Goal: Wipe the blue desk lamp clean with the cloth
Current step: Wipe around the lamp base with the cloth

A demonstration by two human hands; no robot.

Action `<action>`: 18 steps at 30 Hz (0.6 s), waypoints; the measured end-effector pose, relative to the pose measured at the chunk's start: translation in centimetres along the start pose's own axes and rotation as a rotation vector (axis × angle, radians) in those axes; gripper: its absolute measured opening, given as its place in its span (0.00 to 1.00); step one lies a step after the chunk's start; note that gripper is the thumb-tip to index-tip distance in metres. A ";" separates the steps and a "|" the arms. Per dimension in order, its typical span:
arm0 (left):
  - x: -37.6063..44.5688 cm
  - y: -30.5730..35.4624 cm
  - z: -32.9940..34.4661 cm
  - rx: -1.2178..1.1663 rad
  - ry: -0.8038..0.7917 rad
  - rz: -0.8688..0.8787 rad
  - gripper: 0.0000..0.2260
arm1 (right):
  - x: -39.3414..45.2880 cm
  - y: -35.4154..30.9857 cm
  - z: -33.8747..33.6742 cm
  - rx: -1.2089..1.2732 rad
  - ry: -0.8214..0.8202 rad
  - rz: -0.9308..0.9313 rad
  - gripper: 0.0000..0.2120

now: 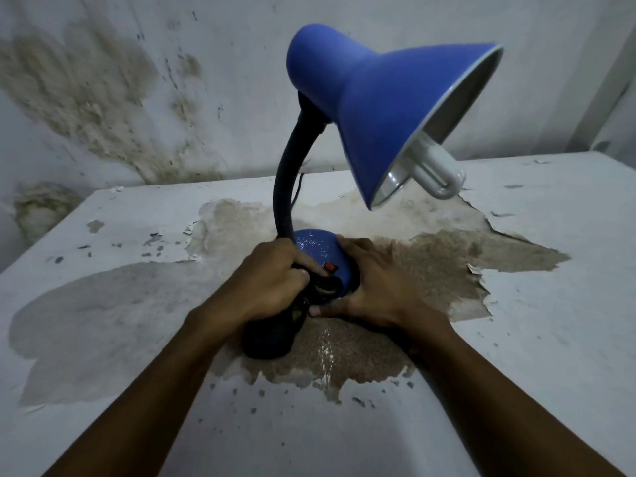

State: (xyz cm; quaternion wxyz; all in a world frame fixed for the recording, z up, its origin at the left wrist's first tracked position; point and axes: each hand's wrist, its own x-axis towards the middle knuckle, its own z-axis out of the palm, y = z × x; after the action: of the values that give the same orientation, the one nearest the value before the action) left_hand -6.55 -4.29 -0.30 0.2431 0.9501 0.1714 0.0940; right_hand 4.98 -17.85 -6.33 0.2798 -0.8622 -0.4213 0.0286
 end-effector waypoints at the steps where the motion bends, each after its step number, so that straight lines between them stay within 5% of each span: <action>1: 0.1 0.0 0.0 -0.048 0.030 -0.005 0.18 | 0.0 0.1 0.1 0.003 0.001 -0.002 0.59; 5: -0.6 0.0 0.9 0.252 0.130 -0.053 0.17 | 0.0 0.2 0.2 0.001 -0.002 -0.002 0.59; 9: -0.8 0.1 0.3 -0.107 -0.017 0.084 0.20 | 0.1 0.2 0.0 0.016 -0.008 -0.008 0.59; 12: -0.9 -0.9 1.3 0.141 0.210 -0.073 0.19 | 0.0 0.3 0.3 0.033 0.001 0.002 0.60; 16: -1.1 -0.7 1.2 0.053 -0.037 0.145 0.20 | 0.2 0.4 0.3 0.008 -0.001 -0.012 0.61; 18: -0.9 -0.7 0.9 -0.015 0.009 0.135 0.20 | 0.3 0.5 0.5 0.015 0.006 -0.018 0.61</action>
State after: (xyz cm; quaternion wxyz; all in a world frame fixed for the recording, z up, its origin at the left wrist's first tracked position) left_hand -7.35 -4.37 -1.51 0.2427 0.9571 0.1075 0.1158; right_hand 5.39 -17.64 -6.91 0.2877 -0.8563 -0.4280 0.0268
